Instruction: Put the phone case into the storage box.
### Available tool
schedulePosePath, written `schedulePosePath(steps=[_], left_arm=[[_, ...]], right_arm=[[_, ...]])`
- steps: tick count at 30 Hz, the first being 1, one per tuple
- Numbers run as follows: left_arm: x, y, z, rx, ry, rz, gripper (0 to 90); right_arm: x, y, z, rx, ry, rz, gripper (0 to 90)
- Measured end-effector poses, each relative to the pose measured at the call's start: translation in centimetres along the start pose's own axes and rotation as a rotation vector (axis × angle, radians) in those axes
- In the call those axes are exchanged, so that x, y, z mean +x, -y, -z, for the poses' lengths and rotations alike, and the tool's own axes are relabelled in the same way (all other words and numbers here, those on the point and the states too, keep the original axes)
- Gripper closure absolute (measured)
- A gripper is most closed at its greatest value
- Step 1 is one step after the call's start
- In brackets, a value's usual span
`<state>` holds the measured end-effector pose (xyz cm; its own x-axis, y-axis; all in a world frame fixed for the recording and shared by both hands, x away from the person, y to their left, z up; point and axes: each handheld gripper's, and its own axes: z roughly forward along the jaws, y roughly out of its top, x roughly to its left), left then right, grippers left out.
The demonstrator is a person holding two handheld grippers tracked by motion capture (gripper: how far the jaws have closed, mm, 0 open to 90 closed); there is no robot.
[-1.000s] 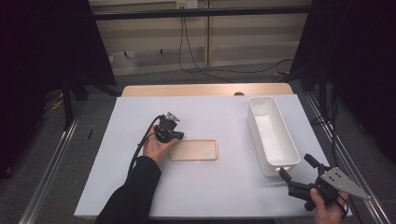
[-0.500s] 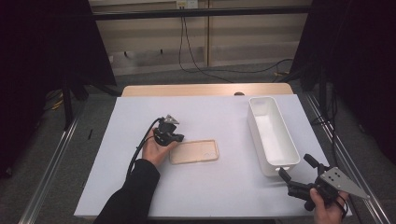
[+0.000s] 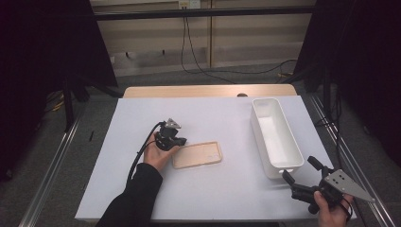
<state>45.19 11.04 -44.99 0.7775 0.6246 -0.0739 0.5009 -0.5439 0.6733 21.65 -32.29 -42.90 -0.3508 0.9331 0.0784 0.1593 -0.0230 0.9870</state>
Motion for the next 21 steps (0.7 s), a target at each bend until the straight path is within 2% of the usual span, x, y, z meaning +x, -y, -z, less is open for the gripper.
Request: schedulePosePath(steps=[6,21], left_arm=[[-0.1,0.2,0.0,-0.007,0.009,0.009,90.0],[-1.1,0.2,0.2,0.005,0.017,-0.02,90.0]], right_arm=[[0.0,0.0,0.0,0.0,0.001,0.001,0.0],[0.0,0.0,0.0,-0.001,0.001,0.0,0.0]])
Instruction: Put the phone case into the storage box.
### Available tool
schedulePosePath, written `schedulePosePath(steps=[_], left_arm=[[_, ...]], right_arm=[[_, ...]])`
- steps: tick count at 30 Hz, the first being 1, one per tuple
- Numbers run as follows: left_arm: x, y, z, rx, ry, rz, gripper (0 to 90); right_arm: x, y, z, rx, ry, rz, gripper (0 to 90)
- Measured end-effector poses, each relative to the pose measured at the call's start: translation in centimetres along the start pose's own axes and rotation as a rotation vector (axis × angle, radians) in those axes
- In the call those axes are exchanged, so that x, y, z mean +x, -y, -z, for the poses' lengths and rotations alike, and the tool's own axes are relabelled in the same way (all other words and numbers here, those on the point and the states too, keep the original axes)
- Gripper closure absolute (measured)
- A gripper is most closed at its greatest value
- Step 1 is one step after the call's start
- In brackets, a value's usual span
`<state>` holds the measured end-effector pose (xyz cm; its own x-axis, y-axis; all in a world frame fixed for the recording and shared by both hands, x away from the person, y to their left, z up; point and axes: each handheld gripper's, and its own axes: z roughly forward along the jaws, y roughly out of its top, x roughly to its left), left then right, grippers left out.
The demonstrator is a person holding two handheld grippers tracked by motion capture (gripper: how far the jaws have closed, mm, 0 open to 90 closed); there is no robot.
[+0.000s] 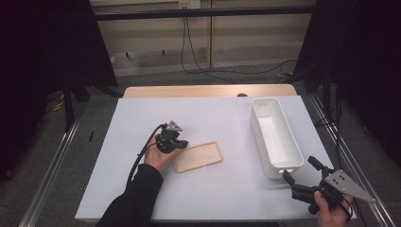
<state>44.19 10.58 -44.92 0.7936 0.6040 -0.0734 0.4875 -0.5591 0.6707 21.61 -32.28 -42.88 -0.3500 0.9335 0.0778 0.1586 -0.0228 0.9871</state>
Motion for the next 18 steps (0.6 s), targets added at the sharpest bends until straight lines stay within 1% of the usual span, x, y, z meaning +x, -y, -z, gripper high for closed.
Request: schedulePosePath(steps=[4,10,14,16,17,18], left_arm=[[-0.06,0.06,0.01,-0.003,0.009,0.005,90.0],[-0.34,0.07,0.11,0.007,0.023,-0.002,90.0],[-0.37,0.14,0.16,0.006,0.038,0.003,90.0],[-0.55,0.18,0.18,-0.003,0.045,-0.02,90.0],[-0.64,0.18,0.15,0.002,0.044,-0.029,90.0],[-0.66,0.15,0.15,0.004,0.042,-0.025,90.0]], right_arm=[[0.02,0.0,-0.01,0.001,0.0,0.001,0.0],[0.0,0.02,0.0,0.002,0.0,0.0,0.0],[-0.03,0.02,0.02,0.001,0.002,-0.001,0.0],[-0.03,0.02,0.01,0.001,0.003,-0.001,0.0],[-0.03,0.02,0.01,0.001,0.002,0.0,0.0],[-0.03,0.02,0.01,0.001,0.002,0.0,0.0]])
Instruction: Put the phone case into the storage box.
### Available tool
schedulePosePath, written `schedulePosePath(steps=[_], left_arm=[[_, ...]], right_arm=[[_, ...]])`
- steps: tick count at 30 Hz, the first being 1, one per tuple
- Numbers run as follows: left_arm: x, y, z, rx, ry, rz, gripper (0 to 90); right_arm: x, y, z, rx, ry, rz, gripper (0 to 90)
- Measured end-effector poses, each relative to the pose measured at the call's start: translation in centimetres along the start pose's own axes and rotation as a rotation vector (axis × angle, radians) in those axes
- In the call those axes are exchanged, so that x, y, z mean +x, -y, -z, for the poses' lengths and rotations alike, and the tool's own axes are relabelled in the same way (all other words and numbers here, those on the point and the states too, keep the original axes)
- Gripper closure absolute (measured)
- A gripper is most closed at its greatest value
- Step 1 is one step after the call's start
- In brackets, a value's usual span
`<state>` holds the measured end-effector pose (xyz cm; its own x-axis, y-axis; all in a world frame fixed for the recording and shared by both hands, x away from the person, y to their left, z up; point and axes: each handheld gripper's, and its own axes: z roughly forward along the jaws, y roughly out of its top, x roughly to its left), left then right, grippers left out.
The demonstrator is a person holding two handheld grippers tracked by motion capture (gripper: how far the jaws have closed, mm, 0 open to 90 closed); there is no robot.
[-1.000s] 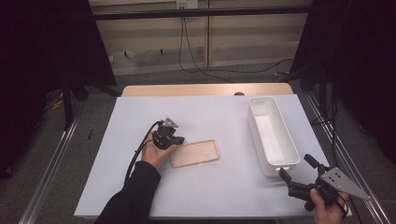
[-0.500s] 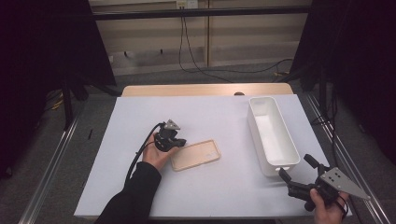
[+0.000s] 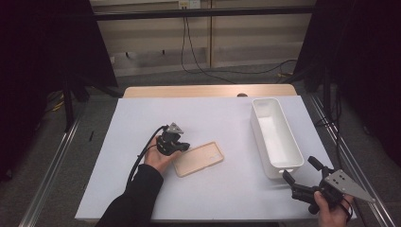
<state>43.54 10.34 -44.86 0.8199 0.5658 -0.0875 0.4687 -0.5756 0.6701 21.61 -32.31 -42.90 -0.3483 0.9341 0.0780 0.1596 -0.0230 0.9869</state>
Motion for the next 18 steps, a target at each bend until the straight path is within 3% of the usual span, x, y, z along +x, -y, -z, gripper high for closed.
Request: schedulePosePath(steps=[9,13,18], left_arm=[[0.3,0.0,0.2,-0.032,0.007,0.028,90.0],[0.4,0.0,0.7,-0.081,-0.005,0.039,88.1],[0.4,-0.2,1.2,-0.122,-0.005,0.02,84.7]], right_arm=[[0.0,0.0,0.0,-0.001,0.0,0.0,0.0],[0.0,0.0,0.1,-0.003,0.001,-0.001,0.0],[0.0,0.0,0.1,-0.004,0.001,0.0,0.0]])
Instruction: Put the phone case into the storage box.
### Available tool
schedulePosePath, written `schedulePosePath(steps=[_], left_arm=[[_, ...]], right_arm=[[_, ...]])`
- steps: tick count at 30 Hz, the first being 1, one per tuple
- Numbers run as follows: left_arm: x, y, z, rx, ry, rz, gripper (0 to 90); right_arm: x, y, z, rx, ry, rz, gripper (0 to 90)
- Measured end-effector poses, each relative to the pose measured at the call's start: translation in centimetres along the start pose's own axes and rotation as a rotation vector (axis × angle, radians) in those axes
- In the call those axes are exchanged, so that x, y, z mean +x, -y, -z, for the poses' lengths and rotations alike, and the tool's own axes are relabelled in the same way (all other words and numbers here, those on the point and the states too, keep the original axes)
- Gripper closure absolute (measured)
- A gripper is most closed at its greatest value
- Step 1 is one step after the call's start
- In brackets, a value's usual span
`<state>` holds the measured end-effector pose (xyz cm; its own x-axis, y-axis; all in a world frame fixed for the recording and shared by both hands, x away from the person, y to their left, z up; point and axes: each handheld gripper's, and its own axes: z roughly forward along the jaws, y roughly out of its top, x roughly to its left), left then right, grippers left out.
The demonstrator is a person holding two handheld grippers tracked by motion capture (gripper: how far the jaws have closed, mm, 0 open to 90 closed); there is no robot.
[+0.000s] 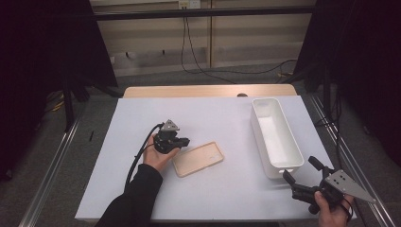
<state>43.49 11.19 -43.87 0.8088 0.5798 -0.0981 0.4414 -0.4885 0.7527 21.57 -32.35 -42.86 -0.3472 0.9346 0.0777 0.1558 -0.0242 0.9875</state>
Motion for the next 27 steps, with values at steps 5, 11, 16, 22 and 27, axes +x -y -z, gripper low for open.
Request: schedulePosePath(steps=[5,11,16,22,27], left_arm=[[-0.2,-0.1,0.3,-0.038,0.0,-0.016,78.7],[-1.0,-0.2,1.1,-0.098,-0.007,-0.045,69.5],[-1.1,-0.1,2.2,-0.145,-0.019,-0.048,55.4],[-1.2,0.3,3.1,-0.171,-0.026,-0.035,38.8],[-1.4,0.6,3.7,-0.173,-0.057,-0.034,18.6]], right_arm=[[0.0,0.0,0.0,-0.001,-0.001,0.002,0.0],[0.0,0.0,0.1,-0.001,-0.003,0.003,0.0],[0.0,0.0,0.2,-0.003,-0.001,0.002,0.0],[0.0,0.0,0.2,-0.002,-0.001,0.005,0.0],[0.0,0.0,0.2,-0.002,0.0,0.005,0.0]])
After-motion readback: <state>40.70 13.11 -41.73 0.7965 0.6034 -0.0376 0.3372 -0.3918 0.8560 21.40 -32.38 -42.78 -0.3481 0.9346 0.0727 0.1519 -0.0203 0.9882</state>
